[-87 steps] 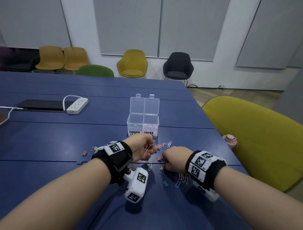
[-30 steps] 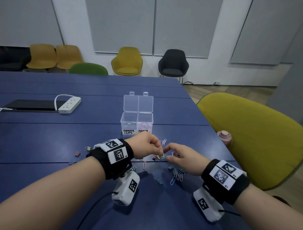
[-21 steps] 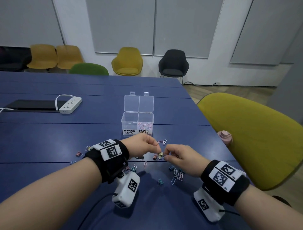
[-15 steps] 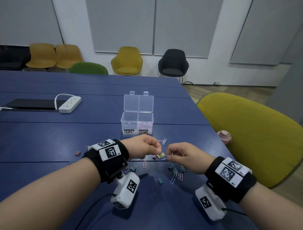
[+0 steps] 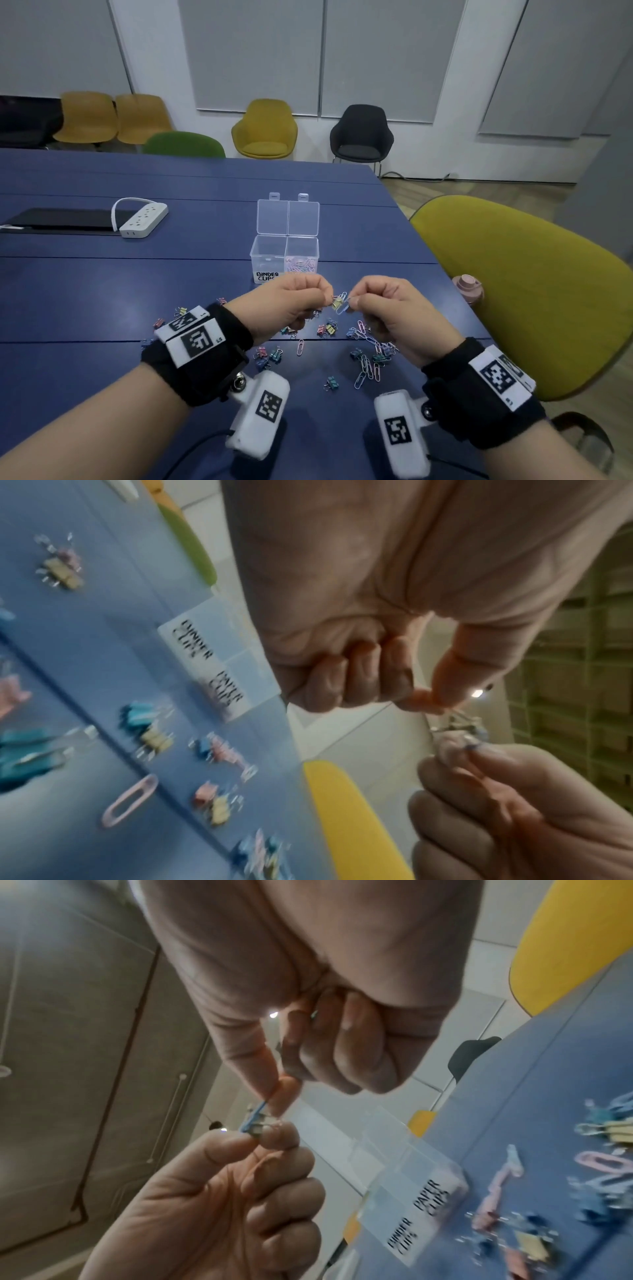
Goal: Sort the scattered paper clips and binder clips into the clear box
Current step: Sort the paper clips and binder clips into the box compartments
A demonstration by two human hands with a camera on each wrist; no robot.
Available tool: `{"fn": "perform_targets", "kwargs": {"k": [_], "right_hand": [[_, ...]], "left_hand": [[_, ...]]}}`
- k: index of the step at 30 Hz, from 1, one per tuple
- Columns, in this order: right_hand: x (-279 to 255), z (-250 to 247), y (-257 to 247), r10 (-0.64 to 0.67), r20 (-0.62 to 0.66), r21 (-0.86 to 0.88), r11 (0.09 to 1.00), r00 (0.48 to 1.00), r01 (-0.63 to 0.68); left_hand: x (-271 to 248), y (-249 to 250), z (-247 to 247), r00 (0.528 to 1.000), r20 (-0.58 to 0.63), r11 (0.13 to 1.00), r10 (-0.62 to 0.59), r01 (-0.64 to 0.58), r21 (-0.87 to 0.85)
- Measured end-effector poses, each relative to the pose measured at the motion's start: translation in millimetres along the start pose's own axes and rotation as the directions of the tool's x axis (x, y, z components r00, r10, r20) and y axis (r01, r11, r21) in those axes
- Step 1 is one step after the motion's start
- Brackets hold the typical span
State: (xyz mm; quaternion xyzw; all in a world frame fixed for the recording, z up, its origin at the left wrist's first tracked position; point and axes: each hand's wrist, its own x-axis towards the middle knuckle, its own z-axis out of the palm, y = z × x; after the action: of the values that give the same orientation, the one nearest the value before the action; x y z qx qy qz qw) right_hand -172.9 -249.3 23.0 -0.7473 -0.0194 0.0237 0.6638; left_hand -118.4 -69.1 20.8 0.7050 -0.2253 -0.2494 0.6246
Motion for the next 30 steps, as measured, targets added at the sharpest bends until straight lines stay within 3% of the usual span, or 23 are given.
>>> {"fn": "perform_targets", "kwargs": {"k": [5,12,23,30], "right_hand": [[17,21,-11,-0.059,-0.111,0.123,0.99,0.992,0.072],[32,43,-2,-0.087,-0.055,0.123,0.988,0.995,0.093],[46,57,38,-0.03,-0.072,0.124,0.992,0.997,0.038],[42,60,43,-0.024,-0.062,0.192,0.981,0.998,0.035]], "left_hand": [[-11,2,-4,0.964,-0.2,0.984,0.176,-0.171,0.044],[-12,-19,-20,0.895,-0.372,0.969,0.245,-0.239,0.064],[-9,-50,-32,0.877,-0.393,0.96,0.277,-0.238,0.144],[-6,-55,-33,0.917,-0.344,0.979,0.201,-0.179,0.094]]}}
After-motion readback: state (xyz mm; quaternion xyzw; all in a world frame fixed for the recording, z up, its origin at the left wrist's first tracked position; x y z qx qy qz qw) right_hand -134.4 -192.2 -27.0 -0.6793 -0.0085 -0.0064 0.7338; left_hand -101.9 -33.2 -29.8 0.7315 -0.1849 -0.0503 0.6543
